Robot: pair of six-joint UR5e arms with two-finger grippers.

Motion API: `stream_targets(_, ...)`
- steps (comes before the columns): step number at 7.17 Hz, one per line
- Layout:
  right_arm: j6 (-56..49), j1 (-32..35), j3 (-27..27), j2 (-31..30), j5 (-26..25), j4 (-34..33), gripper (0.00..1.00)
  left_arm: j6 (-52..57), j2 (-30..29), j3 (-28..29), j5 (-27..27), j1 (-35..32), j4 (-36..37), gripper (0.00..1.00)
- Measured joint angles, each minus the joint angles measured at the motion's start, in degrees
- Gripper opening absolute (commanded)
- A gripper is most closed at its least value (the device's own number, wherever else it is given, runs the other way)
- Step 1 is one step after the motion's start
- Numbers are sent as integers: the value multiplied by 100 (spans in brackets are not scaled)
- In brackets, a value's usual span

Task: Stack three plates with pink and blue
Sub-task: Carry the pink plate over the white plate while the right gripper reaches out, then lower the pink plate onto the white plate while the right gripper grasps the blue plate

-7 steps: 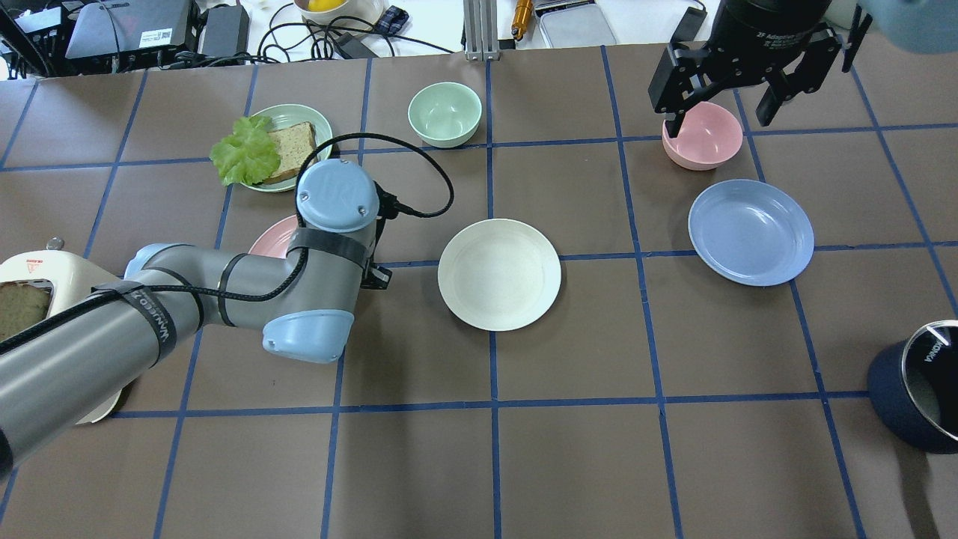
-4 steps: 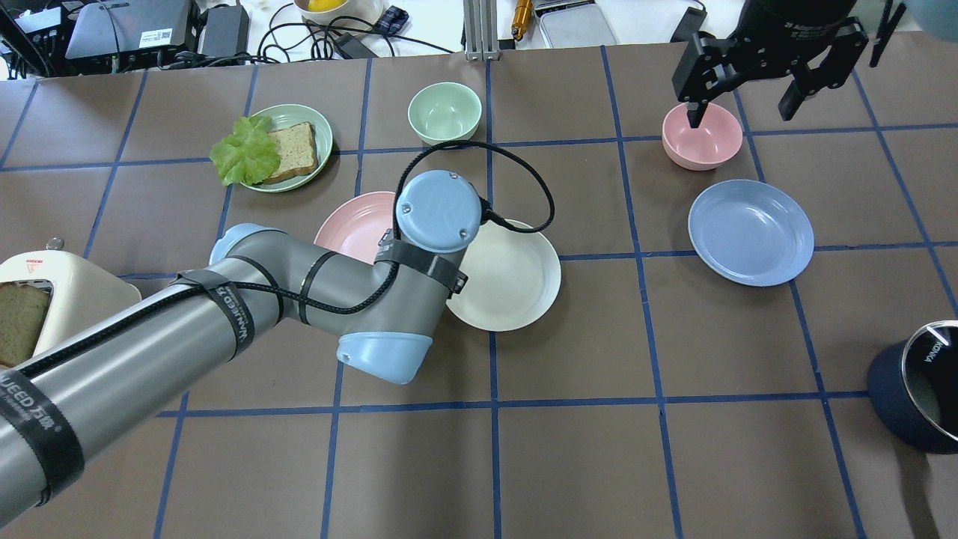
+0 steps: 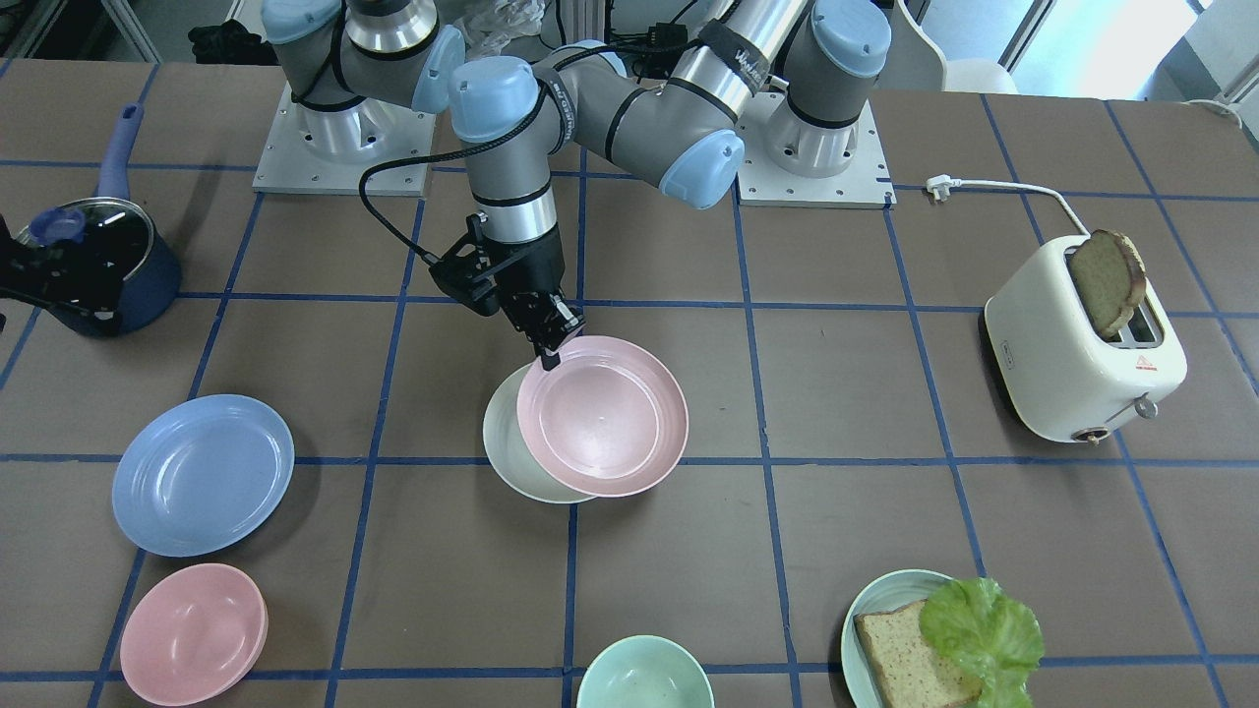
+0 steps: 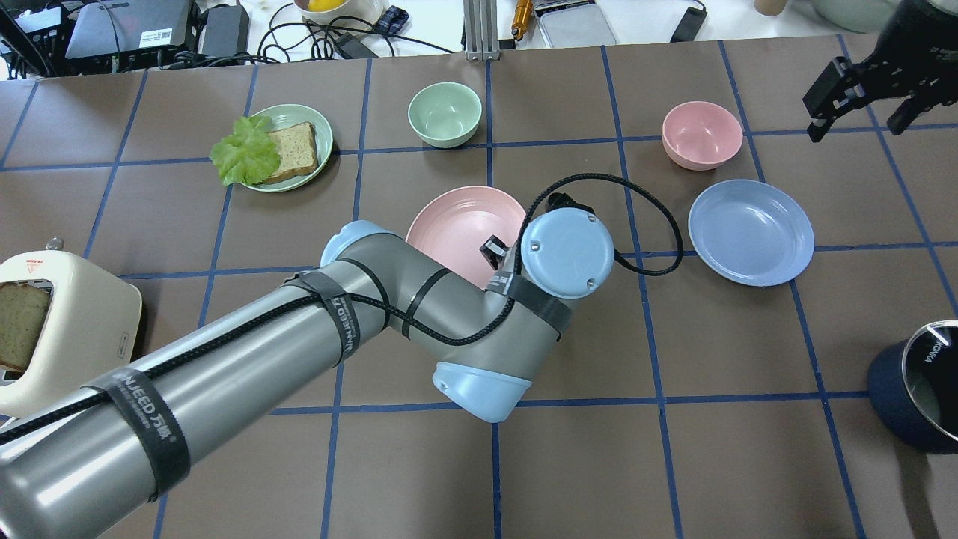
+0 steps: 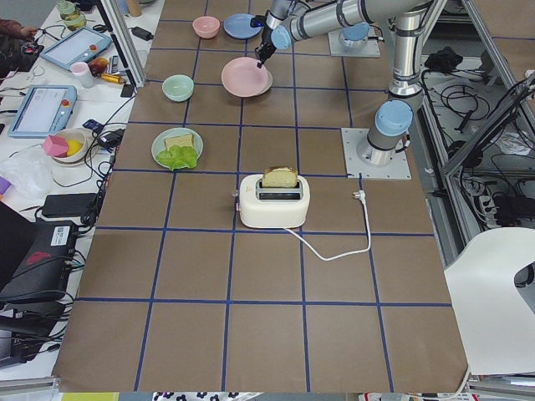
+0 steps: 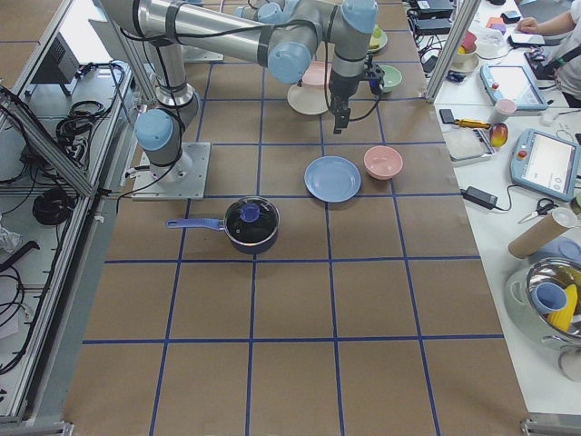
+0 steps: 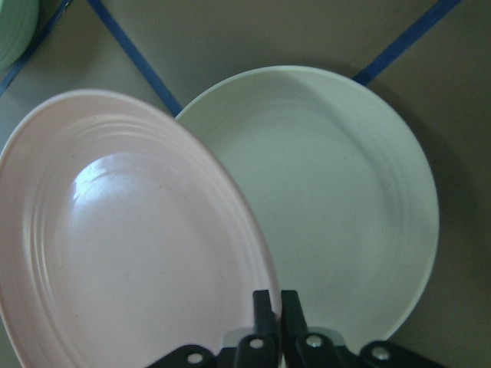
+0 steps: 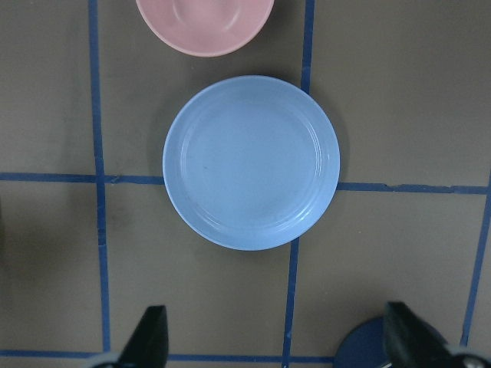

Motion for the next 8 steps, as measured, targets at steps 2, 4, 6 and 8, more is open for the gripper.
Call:
stream_targets(2,-460,-166,363,533,-38,-775,99,49,-323,164,5,-265,29,0)
stream_targets(4,-770,-464,757,1128,-9,-1775,99,50,-482,179,110,-445,19,0)
stream_targets(6,-794,-566,875,1573,-27,-2199,81,48,-522,139,248,-495,-6,0)
stream_targets(8,-821,-583,896,1894,-66,-2451,19,47,-535,118,283,-496,-14,0)
